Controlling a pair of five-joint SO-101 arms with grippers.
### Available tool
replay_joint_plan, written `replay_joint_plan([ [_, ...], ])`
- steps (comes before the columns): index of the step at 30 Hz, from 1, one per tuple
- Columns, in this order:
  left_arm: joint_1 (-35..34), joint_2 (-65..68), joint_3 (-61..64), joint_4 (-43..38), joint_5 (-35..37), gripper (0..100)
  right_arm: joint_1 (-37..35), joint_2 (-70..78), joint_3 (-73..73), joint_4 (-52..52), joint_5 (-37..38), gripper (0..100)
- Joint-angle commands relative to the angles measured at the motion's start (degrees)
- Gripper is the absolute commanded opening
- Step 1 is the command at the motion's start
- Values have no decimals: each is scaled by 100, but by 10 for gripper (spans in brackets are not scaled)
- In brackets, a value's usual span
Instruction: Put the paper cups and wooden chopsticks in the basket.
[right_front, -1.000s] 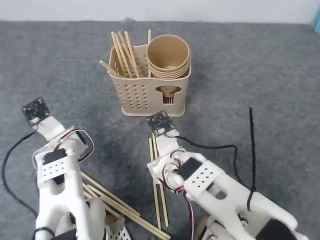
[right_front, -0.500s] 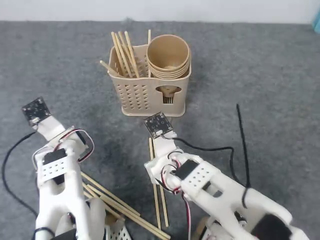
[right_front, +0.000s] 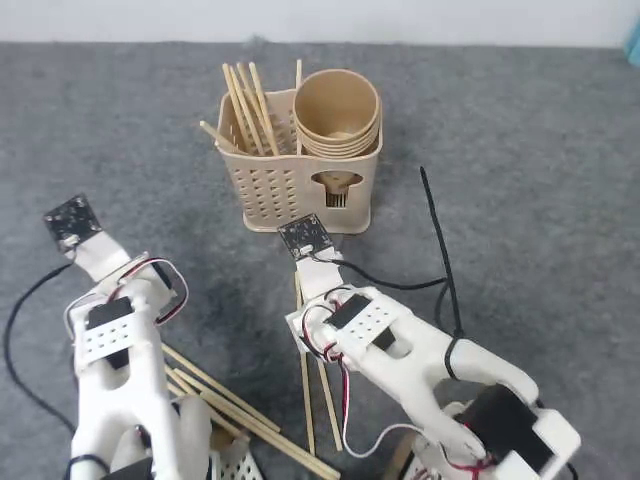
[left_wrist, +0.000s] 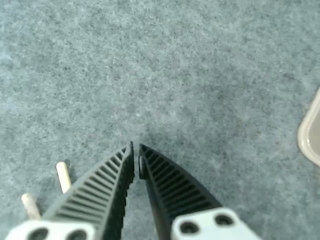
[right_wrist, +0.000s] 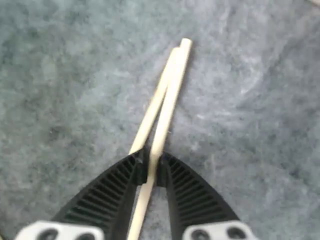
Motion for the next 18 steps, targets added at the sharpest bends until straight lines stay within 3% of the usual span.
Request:
replay_joint_plan([
  [1,35,9,-215,-123,-9,15,-145,-593,-316,251,-53,4],
  [7,35,9,-224,-123,-9,15,-180,-2774,-369,1059,-35,7],
  [10,35,9,-224,-123,-9,15,-180,-3996,-360,1288,422,7],
  [18,35,9,-207,-123,-9,15,-119,-6431,-396,532,1433,7],
])
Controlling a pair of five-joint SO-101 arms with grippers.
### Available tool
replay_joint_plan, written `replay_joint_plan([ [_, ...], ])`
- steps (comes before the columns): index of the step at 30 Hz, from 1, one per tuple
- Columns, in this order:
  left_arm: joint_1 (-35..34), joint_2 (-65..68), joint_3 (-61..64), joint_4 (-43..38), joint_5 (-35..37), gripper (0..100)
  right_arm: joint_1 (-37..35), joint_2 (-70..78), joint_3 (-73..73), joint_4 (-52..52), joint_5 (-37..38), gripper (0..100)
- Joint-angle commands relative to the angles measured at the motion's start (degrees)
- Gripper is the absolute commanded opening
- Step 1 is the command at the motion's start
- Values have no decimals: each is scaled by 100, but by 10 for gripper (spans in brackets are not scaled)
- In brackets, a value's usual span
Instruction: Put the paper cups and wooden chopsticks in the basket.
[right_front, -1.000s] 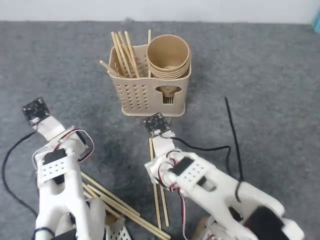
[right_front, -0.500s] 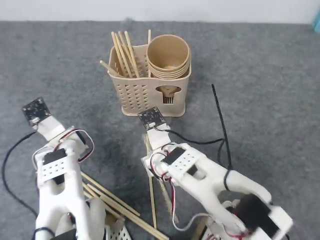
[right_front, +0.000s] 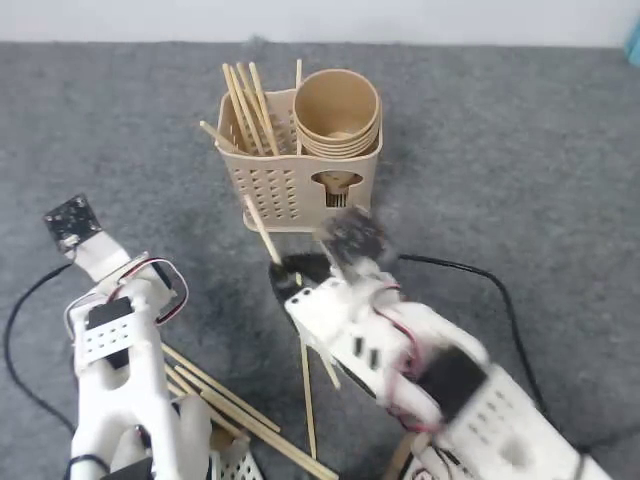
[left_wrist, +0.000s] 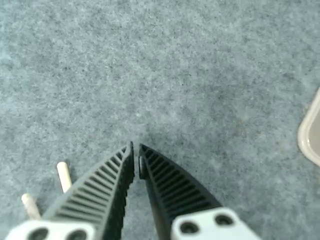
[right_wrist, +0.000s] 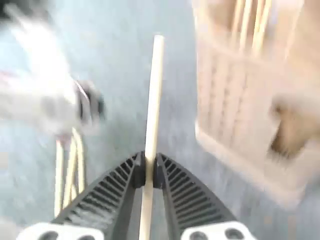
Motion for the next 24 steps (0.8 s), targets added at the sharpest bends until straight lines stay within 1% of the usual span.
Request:
replay_joint_plan([
  [1,35,9,-207,-123,-9,15,145,-901,-369,-567,404,7],
  [7,35,9,-198,-123,-9,15,769,-1147,-369,-1798,738,7],
  [13,35,9,-215,-123,-9,15,1095,-1077,-360,-3415,747,7],
  [19,62,9,-215,-123,-9,15,1244,-110,-387,-5138,765,9],
  [24,62,9,-224,-123,-9,15,1209,1297,-993,-5868,1222,9],
])
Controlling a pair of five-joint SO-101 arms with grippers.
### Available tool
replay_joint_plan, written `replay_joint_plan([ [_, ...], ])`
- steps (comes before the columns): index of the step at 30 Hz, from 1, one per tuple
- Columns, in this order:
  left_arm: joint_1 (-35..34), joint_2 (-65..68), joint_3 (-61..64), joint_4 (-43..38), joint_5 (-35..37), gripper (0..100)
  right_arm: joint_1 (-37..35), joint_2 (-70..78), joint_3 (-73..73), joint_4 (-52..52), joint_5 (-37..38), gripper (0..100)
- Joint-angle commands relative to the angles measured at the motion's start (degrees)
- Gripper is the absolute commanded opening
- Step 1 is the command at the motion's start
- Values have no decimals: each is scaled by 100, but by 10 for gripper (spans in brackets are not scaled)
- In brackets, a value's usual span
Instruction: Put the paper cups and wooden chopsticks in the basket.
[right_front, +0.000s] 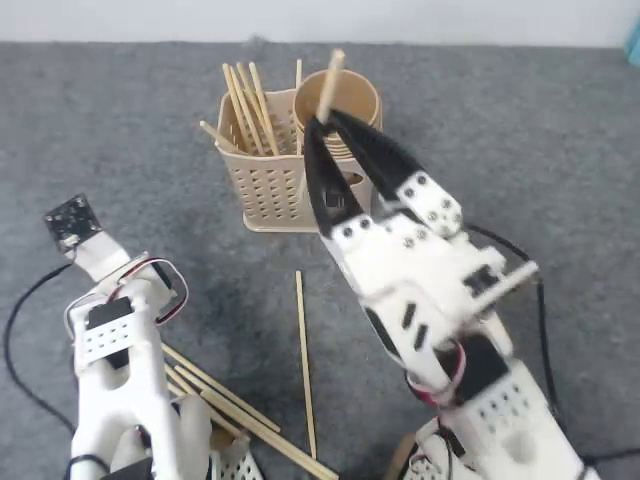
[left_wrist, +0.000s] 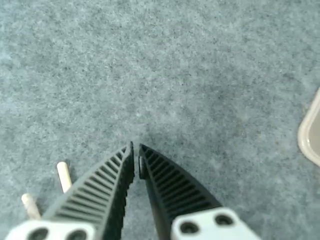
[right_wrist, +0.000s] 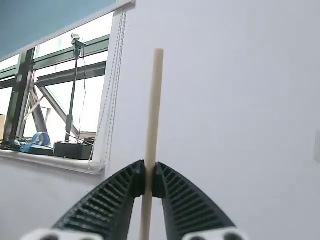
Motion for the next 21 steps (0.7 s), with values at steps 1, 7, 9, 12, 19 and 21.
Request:
replay_joint_plan([
  [1,62,9,-224,-123,-9,15,22,1086,-862,-602,281,9],
  [7,62,9,-224,-123,-9,15,48,3090,-2541,-866,325,9],
  [9,62,9,-224,-123,-9,15,48,3697,-2980,-866,316,9],
  [12,62,9,-224,-123,-9,15,48,4409,-3349,-875,316,9],
  [19,62,9,-224,-123,-9,15,409,5367,-3420,-840,290,13],
  [21,62,9,-224,-123,-9,15,444,5587,-3446,-541,316,54],
])
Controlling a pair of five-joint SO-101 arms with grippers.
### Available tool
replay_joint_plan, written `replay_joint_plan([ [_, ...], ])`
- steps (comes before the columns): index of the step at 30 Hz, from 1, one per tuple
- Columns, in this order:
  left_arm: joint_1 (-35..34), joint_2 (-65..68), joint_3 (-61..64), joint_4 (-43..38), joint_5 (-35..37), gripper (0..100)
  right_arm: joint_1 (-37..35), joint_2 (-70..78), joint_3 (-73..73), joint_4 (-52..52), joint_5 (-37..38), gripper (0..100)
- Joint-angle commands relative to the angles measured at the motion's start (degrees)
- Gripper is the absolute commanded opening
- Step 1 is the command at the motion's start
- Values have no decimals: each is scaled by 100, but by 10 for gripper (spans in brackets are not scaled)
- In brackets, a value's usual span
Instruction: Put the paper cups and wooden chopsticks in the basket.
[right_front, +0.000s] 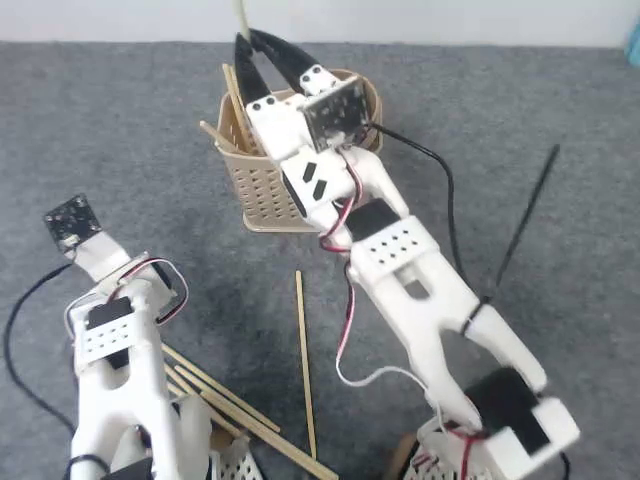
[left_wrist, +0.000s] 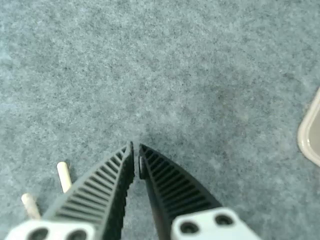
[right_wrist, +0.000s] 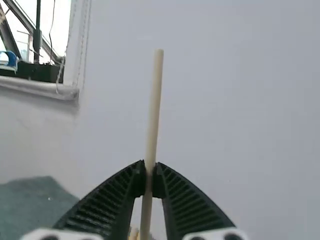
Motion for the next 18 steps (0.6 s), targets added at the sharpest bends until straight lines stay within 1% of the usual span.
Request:
replay_joint_plan([
  [1,62,9,-224,-123,-9,15,136,119,-413,453,114,95],
  [3,62,9,-224,-132,-9,15,110,48,-492,1024,88,182],
  [5,62,9,-215,-220,-9,15,84,-101,-589,1429,70,226],
  [7,62,9,-215,-229,-9,15,40,-374,-721,1771,-176,208],
  [10,62,9,-215,-229,-9,15,48,-971,-923,2519,-721,143],
  [14,62,9,-215,-229,-9,15,22,-1877,-1108,3864,-1248,70],
  [18,53,9,-207,-229,-9,15,13,-2765,-993,5341,-1767,49],
])
